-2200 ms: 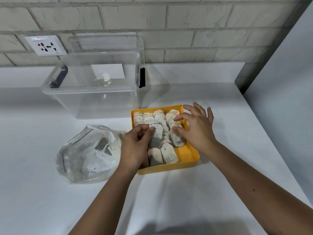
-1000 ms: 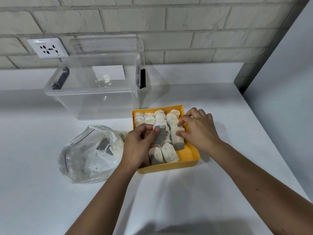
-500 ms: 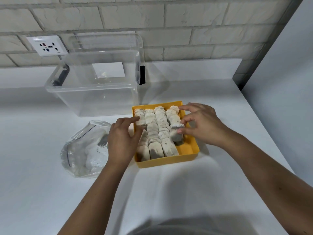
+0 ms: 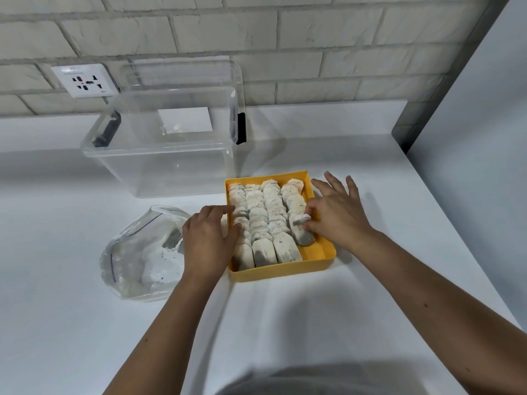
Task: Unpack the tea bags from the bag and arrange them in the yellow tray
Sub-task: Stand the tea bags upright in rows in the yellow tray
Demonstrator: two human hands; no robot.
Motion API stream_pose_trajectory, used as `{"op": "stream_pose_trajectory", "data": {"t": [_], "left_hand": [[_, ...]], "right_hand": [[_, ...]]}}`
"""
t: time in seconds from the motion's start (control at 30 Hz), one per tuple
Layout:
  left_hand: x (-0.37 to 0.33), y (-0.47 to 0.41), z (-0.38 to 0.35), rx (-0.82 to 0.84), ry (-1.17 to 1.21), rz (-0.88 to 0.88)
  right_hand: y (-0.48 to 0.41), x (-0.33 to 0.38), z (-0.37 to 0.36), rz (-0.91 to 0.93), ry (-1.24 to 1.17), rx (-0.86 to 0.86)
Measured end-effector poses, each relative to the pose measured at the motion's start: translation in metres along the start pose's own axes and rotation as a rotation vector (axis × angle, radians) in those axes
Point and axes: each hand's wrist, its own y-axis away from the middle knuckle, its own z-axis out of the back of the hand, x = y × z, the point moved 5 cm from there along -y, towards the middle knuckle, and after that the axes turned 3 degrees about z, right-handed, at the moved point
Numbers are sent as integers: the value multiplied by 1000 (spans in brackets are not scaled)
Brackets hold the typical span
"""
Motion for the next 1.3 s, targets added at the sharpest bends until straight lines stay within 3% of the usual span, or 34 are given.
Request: {"op": "stream_pose_trajectory", "data": {"t": [0.13,0.33,0.5,0.63,0.8,0.97,1.17,1.3], "left_hand": [[-3,1,25,-48,134,-105],[26,-5,77,-131,268,-17],[81,-11,95,-178,-4,-10],[112,-7,83,-30,-132,33],[121,-4,78,126,-207,9],[126,-3,80,260,-225,2],[136,-7,85,290,11,38],[143,-6,86,349,137,100]], "right_hand": [[3,0,15,-33,-85,-141],[11,47,44,99,-374,-333],[21,112,39,175,-818,-188],[19,173,12,245,-1034,-4],[9,230,-30,346,-830,181],[2,238,-46,268,-544,232],[-6,234,-54,94,-499,213],[-17,225,-64,-50,-616,219]]}}
